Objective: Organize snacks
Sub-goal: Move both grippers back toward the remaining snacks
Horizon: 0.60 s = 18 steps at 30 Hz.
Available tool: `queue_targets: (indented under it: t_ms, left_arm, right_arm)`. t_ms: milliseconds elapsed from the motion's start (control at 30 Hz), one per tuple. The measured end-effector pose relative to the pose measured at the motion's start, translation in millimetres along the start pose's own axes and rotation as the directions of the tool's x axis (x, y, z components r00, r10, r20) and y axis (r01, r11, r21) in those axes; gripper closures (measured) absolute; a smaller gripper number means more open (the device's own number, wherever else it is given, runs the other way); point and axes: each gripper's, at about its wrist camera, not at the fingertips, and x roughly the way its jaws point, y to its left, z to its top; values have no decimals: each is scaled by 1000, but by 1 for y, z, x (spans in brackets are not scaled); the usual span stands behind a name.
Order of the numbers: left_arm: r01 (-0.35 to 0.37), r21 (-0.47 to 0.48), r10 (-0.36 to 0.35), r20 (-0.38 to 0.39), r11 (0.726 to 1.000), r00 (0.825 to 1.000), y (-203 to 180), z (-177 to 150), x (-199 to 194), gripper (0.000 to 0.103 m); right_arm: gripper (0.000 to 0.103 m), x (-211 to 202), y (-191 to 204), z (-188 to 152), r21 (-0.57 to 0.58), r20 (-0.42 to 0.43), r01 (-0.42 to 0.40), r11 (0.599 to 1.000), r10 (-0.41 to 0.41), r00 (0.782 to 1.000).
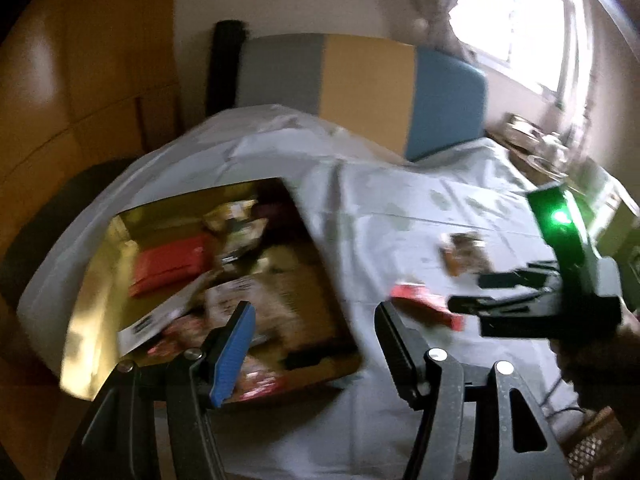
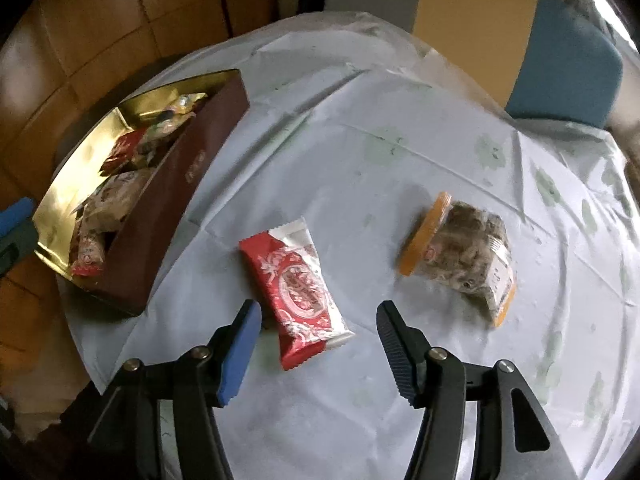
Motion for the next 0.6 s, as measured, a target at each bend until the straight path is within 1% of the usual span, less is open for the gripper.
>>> queue_targets:
  t_ms: [67,167,233,267,300,367,433,533,600]
  left_arm:
    - [60,38,-60,-8,997,998,-18,5,2,40]
    - [144,73,-141,-40,987,989,-41,9,10,40]
    - [194,83,-186,-86,978,979,-58,11,20,40]
    - [216,86,-207,-106,973,973,-65,11,24,40]
    - [242,82,-230,-138,967,963,-74,11,32,40]
    - [266,71,-250,-184,961,951,-85,10,44,40]
    - [275,38,-259,-238,961,936,-93,10,61,40]
    - [262,-54,-265,-311,964,912,-96,10,84,40]
    - [251,-123,-279,-339,960,899,-96,12,98,40]
  right_arm:
    - [42,-5,-10,-1,22,10,11,1000,-11,1000]
    - [41,-20,-30,-4,48,29,36,998,-38,999]
    - [37,-32,-45,-9,60,41,70,996,-72,997]
    - [36,-38,-53,-11,69,44,87,994,-90,995]
    - [36,-42,-59,-13,75,46,101,992,-105,993]
    - [33,-51,-74,-18,84,47,134,987,-139,989]
    - [31,-56,-89,-23,100,47,160,982,-165,985]
    - [31,-59,-109,-31,142,49,177,974,-186,981]
    - [31,-59,-120,-36,183,53,173,968,-186,981]
